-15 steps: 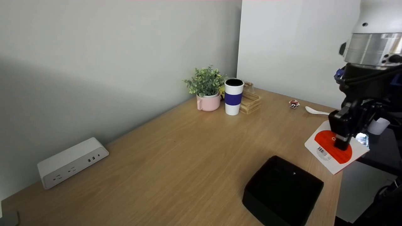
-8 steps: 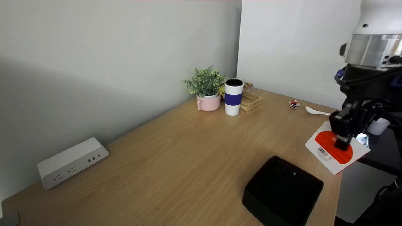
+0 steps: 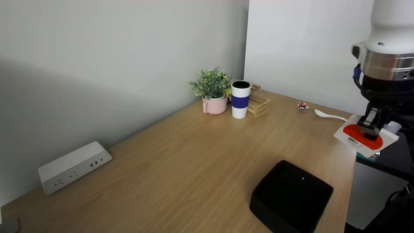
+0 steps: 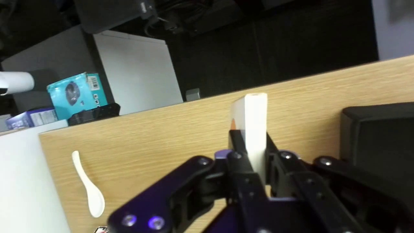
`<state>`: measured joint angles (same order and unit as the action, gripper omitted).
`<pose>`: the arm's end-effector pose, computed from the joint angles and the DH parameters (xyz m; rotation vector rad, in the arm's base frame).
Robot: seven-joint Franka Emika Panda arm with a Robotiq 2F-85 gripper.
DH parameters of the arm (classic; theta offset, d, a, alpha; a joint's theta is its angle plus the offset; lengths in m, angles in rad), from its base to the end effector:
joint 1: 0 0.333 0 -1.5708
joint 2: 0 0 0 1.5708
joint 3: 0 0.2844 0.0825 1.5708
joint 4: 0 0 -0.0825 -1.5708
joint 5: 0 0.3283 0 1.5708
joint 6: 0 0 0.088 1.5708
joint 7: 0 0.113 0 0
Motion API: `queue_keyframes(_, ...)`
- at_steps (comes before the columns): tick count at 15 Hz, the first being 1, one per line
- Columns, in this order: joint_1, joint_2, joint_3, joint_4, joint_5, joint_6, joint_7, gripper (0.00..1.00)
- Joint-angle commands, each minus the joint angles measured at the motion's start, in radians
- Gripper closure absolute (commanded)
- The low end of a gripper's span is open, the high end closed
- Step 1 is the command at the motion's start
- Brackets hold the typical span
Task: Put the alphabet booklet on the table
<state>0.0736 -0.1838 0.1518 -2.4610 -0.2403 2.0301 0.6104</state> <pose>0.3848 0.0724 0.3472 2.8021 -0.3618 -0.1939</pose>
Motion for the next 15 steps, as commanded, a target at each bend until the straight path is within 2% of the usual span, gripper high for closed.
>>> queue_keyframes(1,-0.002,0.004,-0.001,0.019,-0.078,-0.048,-0.123,0.96)
queue_keyframes(7,0.003,0.002,-0.046,0.023,-0.022,0.061,-0.495,0.96)
queue_keyframes(10,0.004,0.014,-0.078,0.042,0.042,0.074,-0.679,0.96)
queue_keyframes(11,0.003,0.015,-0.083,0.048,0.061,0.059,-0.701,0.96)
queue_keyframes(12,0.0,0.001,-0.074,0.042,0.067,0.053,-0.629,0.96)
queue_keyframes(13,0.0,0.001,-0.071,0.031,0.044,0.059,-0.637,0.86)
queue_keyframes(15,0.0,0.001,-0.072,0.034,0.054,0.059,-0.631,0.86)
